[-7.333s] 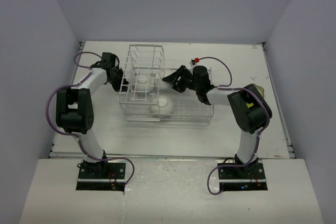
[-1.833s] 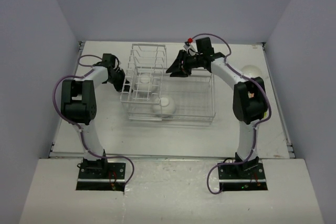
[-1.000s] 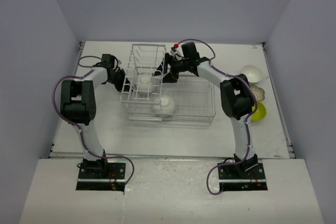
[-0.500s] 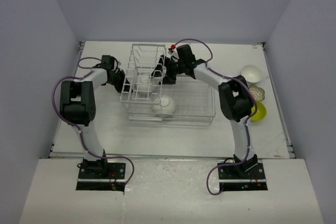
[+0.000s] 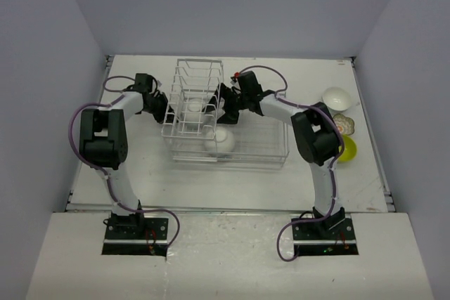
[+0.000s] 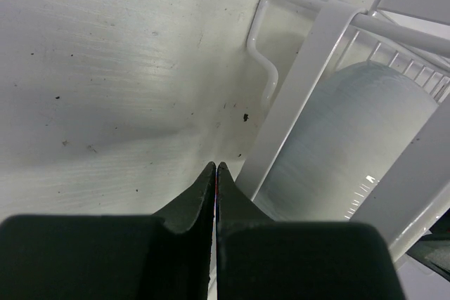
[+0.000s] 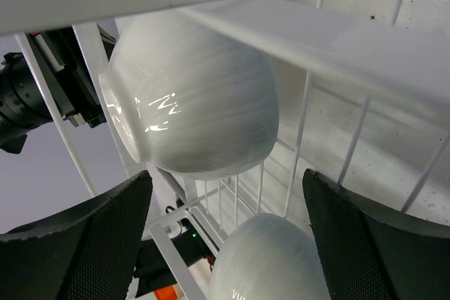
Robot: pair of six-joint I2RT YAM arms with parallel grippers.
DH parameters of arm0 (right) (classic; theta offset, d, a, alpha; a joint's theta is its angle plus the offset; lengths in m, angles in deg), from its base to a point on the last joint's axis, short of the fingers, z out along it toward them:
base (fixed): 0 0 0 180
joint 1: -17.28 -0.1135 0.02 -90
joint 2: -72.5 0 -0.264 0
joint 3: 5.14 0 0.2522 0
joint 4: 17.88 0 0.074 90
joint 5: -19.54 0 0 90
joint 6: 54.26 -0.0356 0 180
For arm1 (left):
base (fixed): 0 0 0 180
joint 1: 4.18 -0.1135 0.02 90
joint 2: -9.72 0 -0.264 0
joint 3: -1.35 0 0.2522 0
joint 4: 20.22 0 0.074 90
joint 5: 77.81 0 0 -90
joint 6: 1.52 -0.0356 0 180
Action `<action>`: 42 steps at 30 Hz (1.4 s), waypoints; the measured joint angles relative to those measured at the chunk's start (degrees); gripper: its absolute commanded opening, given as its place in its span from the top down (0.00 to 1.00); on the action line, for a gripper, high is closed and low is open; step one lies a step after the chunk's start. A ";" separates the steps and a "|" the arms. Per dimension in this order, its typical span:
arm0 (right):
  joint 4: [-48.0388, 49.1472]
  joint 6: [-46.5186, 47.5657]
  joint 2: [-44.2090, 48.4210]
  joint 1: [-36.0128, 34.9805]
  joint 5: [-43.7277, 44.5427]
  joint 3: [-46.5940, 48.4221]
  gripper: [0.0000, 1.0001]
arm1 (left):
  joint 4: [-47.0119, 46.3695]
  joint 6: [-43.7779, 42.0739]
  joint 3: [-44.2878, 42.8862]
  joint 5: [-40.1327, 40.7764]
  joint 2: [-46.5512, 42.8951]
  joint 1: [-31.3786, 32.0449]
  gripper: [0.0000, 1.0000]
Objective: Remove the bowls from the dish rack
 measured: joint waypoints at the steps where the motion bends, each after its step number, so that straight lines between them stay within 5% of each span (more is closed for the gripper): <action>1: 0.59 -0.28 0.11 -0.15 0.09 -0.22 0.11 | -0.04 0.00 0.00 0.00 -0.11 -0.04 1.00; 18: -0.20 -0.85 4.98 -0.87 5.79 -1.49 0.11 | -0.44 -0.02 0.00 -0.48 -0.35 -0.33 1.00; 42: 3.32 -2.27 -0.48 -0.96 3.98 2.08 0.05 | -1.07 -0.02 0.46 -1.55 -0.35 -0.68 1.00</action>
